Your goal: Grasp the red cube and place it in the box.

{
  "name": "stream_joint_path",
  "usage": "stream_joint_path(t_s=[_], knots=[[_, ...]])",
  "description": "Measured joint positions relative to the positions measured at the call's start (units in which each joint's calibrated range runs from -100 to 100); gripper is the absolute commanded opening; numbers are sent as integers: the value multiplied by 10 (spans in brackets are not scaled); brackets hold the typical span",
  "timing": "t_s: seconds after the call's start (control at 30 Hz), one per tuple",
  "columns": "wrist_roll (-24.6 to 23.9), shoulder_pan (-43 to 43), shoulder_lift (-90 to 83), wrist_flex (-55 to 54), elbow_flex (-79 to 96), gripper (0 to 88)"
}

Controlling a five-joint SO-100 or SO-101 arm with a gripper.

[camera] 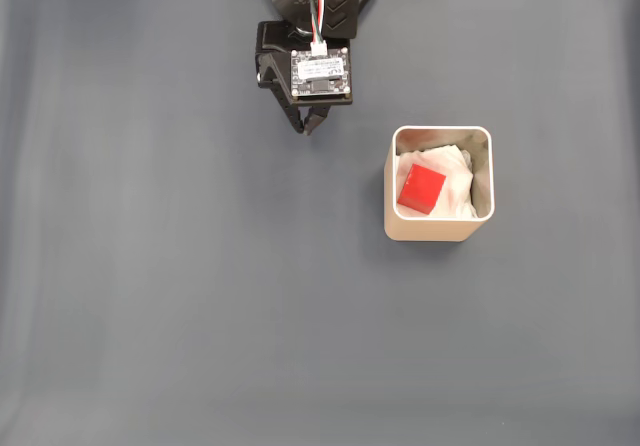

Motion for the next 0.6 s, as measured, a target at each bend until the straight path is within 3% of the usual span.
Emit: stream_joint_path(t_s=[0.6], knots=[[-1,-2,-93,53,110,1]])
